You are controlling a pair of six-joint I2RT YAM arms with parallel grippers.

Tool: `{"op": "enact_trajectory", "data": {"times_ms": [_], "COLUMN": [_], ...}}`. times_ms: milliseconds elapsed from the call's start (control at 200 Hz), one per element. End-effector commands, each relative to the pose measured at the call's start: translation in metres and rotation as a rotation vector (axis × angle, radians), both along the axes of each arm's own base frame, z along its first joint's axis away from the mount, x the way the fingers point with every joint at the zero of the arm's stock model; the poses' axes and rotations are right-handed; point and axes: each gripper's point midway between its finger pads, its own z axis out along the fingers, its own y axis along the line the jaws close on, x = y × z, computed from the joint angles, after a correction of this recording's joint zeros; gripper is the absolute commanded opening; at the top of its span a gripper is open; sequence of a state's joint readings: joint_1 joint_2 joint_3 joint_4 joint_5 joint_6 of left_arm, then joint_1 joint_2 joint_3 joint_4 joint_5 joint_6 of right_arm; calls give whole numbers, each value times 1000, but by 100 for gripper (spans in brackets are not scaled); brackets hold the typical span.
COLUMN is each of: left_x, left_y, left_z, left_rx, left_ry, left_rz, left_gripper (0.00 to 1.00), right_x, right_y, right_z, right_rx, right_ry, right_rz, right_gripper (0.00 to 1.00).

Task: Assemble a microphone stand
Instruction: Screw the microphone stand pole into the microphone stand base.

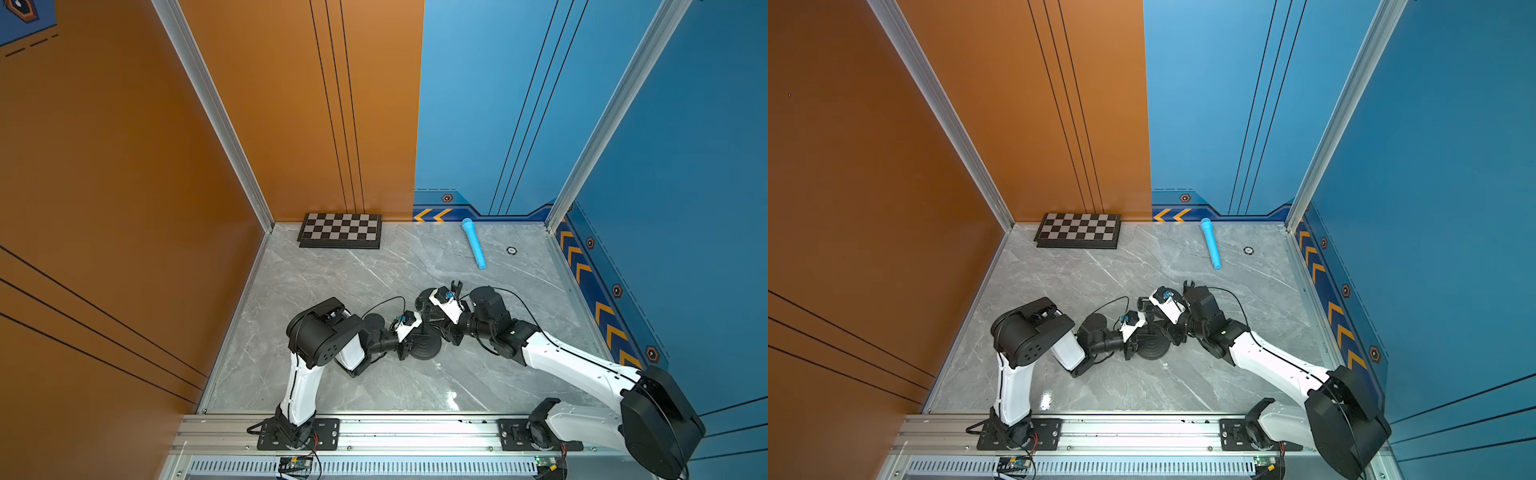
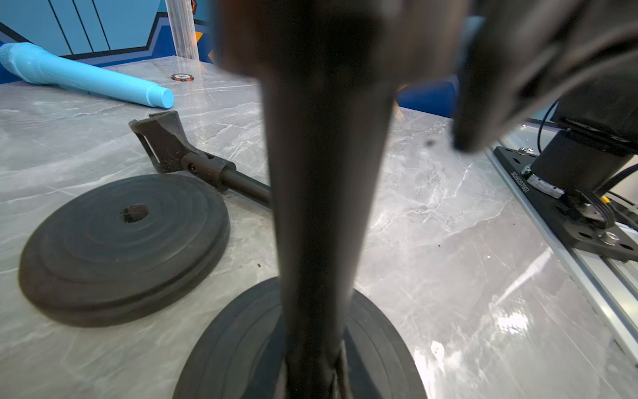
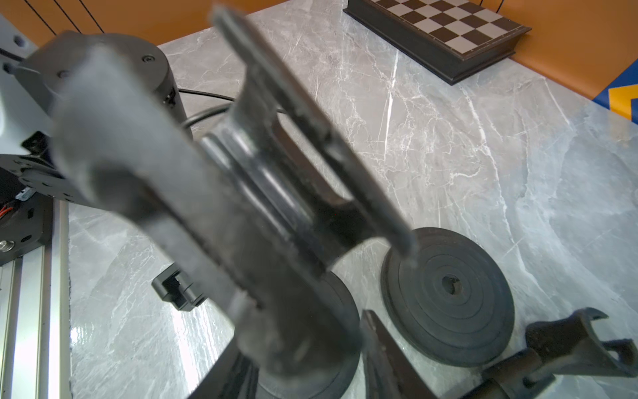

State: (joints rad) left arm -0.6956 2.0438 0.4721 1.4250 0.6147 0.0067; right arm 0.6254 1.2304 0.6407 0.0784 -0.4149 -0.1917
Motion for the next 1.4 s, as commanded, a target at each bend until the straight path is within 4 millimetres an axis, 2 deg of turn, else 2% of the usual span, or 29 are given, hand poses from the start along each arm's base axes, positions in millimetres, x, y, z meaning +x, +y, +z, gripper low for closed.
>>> {"op": "enact_trajectory", "data": {"times_ms": [0, 245, 300, 385, 495, 550, 636, 666, 801, 1016, 1096, 1156, 1251, 1306, 1396], "left_x": [-21, -26, -27, -26, -25, -21, -16, -14, -6, 2, 2, -3, -12, -17, -24], "left_y": [-4, -6, -7, -7, -8, -8, -7, -7, -8, -12, -13, -15, -17, -17, -17], "left_z": [-13, -15, -15, -18, -17, -15, -11, -10, -7, -3, -2, -2, -3, -4, -8], "left_rx": [21, 22, 22, 27, 24, 21, 15, 11, -2, -17, -18, -18, -12, -8, 4], "left_ry": [31, 29, 28, 32, 41, 47, 55, 60, 85, 93, 86, 80, 58, 42, 25], "left_rz": [-89, -116, -118, -112, -103, -85, -48, -35, 5, 37, 36, 2, -52, -78, -108], "left_gripper": [0, 0, 0, 0, 0, 7, 17, 20, 21, 25, 23, 16, 3, 0, 0], "right_x": [-4, -1, -2, -3, -4, -3, 8, 5, -1, -12, -15, -16, -27, -34, -54], "right_y": [8, 20, 20, 20, 18, 17, 6, 7, -3, 2, 8, 13, 27, 29, 28], "right_z": [6, 15, 15, 14, 8, 4, -2, -5, -12, -10, -8, -5, 0, 5, 10], "right_rx": [11, 22, 21, 20, 4, 5, 18, 18, -39, -3, -14, -10, -1, 5, 13], "right_ry": [-19, -30, -35, -30, -36, -47, -56, -65, -174, -218, -214, -202, -158, -137, -102], "right_rz": [88, 167, 175, 174, 135, 77, -102, -157, -353, -528, -517, -480, -313, -222, -36], "right_gripper": [48, 43, 35, 17, 9, 0, 0, 0, 0, 0, 0, 0, 20, 30, 38]}}
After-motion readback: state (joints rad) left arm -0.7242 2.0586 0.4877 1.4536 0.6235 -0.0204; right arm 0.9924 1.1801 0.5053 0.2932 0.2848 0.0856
